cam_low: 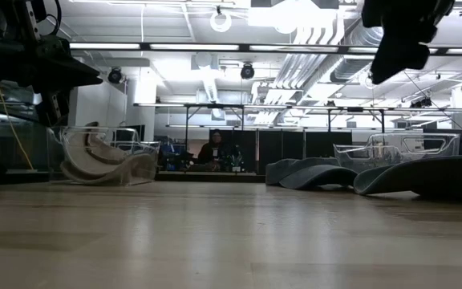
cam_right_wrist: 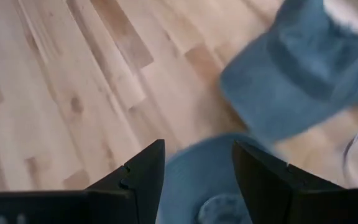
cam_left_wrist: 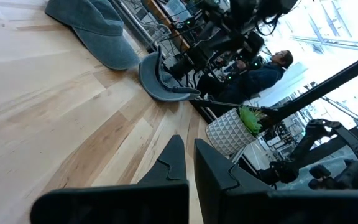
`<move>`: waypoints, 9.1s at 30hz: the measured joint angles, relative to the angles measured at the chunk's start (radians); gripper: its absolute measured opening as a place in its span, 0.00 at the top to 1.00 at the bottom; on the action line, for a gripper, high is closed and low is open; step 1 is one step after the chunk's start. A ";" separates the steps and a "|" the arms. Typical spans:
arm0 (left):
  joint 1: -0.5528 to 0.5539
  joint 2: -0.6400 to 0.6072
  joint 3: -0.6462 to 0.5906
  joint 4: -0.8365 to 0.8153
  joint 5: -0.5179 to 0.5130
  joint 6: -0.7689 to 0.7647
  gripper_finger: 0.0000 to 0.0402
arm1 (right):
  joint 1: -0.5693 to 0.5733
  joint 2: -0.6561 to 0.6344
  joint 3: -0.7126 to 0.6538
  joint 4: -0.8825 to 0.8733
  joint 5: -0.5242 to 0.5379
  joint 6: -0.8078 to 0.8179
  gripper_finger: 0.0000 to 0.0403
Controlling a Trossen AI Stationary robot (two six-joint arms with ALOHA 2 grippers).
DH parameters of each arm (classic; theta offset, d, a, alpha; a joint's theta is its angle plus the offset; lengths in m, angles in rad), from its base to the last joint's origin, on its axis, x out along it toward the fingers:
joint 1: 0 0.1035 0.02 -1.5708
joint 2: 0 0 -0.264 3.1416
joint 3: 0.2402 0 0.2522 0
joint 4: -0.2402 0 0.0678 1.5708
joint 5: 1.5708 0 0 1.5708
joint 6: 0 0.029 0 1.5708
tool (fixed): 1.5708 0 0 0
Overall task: Pick & Place hat
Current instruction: Put the bottom blue cap into the right transparent bin
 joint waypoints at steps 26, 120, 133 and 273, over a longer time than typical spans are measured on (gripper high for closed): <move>0.000 0.000 0.000 0.000 0.000 0.000 1.00 | 0.209 0.185 0.000 -0.214 -0.349 0.519 0.55; 0.000 0.000 0.000 0.000 0.000 0.000 1.00 | 0.099 0.771 0.087 -0.358 -0.332 0.231 0.27; 0.000 0.000 0.000 0.000 0.000 0.000 1.00 | 0.072 0.800 0.086 -0.333 -0.316 0.259 0.44; 0.000 0.000 0.000 0.000 0.000 0.000 1.00 | -0.436 0.463 0.370 -0.675 0.638 -0.504 0.98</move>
